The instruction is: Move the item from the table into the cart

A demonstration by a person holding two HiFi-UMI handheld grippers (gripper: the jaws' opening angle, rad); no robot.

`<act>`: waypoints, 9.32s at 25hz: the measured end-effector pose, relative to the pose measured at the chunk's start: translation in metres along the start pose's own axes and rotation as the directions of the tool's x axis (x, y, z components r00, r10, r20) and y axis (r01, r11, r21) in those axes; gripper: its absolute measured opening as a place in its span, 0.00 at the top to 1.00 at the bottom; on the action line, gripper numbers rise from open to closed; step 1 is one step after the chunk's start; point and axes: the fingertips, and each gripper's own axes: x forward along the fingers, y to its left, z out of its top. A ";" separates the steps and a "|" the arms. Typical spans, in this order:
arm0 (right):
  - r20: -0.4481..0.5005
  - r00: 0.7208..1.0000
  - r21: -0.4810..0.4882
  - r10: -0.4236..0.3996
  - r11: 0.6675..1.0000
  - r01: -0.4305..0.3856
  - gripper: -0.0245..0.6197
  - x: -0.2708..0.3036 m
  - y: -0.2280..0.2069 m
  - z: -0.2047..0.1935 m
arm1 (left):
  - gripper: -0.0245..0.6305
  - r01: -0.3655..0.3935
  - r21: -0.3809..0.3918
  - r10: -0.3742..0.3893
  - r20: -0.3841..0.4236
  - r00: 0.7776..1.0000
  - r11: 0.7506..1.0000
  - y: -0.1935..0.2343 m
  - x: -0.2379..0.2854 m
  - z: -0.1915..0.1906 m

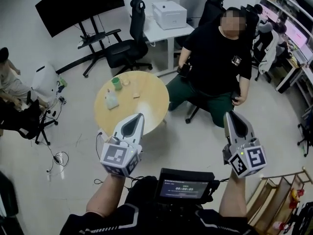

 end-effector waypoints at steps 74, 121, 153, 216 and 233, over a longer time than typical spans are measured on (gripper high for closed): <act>-0.862 0.414 0.204 0.294 0.947 -0.247 0.58 0.945 0.283 -0.605 | 0.92 -0.466 -0.292 0.283 -0.498 0.820 0.835 0.765 0.318 -0.335; -0.583 0.727 0.319 0.363 0.925 -0.206 0.90 0.851 0.237 -0.374 | 0.96 -0.370 -0.258 0.307 -0.252 0.918 0.892 0.657 0.283 -0.165; -0.057 0.997 0.147 -0.042 0.988 0.050 0.90 0.398 0.143 -0.079 | 0.96 0.151 -0.065 -0.150 0.018 0.989 0.986 0.325 0.153 -0.017; 0.150 -0.633 0.097 -0.759 -0.626 0.773 0.90 -0.832 0.320 -0.007 | 0.96 0.678 0.099 -0.685 -0.062 -0.726 -0.728 -0.778 -0.435 -0.074; 0.189 -0.926 0.111 -0.326 -0.930 0.350 0.90 -0.882 0.813 -0.008 | 0.96 0.188 -0.003 -0.188 -0.073 -0.980 -0.982 -0.618 -0.917 -0.128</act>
